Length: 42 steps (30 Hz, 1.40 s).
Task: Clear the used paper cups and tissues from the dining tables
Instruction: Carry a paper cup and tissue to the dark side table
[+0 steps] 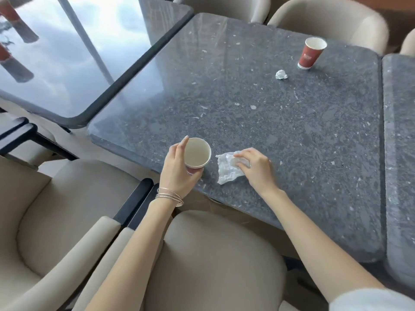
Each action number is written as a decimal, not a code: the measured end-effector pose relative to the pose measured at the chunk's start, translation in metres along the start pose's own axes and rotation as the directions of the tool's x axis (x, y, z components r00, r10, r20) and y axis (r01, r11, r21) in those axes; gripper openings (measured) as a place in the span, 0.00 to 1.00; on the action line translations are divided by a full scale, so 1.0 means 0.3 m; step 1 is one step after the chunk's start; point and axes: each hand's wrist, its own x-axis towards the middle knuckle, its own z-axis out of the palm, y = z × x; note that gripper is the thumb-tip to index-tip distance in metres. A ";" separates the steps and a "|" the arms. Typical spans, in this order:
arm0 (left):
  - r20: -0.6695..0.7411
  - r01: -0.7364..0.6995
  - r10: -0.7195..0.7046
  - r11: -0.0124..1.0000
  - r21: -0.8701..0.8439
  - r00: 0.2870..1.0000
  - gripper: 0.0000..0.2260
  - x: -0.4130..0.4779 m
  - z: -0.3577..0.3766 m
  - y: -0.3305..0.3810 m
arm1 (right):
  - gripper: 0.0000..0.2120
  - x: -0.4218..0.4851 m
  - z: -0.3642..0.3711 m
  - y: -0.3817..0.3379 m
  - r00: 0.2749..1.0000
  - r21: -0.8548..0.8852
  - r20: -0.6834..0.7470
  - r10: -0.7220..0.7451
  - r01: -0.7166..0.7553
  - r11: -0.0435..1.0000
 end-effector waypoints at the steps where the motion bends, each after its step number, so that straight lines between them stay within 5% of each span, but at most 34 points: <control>1: 0.015 0.005 -0.004 1.000 -0.011 1.000 0.36 0.006 0.002 -0.012 | 0.09 0.000 0.018 0.003 1.000 -0.022 0.006 0.015 -0.015 1.000; 13: 0.118 -0.098 0.100 0.995 -0.026 0.988 0.42 0.028 -0.087 -0.053 | 0.27 -0.048 0.090 -0.005 0.977 -0.173 0.128 0.169 -0.146 0.974; 19: 0.173 -0.103 0.102 0.995 -0.004 0.980 0.39 0.053 -0.094 -0.046 | 0.18 -0.071 0.107 -0.008 0.996 -0.192 0.019 0.088 -0.083 0.978; 25: 0.217 -0.103 0.101 0.995 -0.003 0.971 0.38 0.028 -0.101 -0.021 | 0.19 -0.096 0.084 -0.009 0.999 -0.196 0.033 -0.010 0.017 0.980; 37: 0.250 -0.130 0.134 0.991 -0.034 0.959 0.35 -0.040 -0.095 0.016 | 0.13 -0.158 0.060 0.041 0.996 -0.096 0.037 0.077 -0.073 0.993; 42: 0.250 -0.103 0.116 0.993 -0.065 0.961 0.34 -0.048 -0.074 0.034 | 0.18 -0.182 0.052 0.056 0.994 -0.127 0.061 -0.089 0.096 0.987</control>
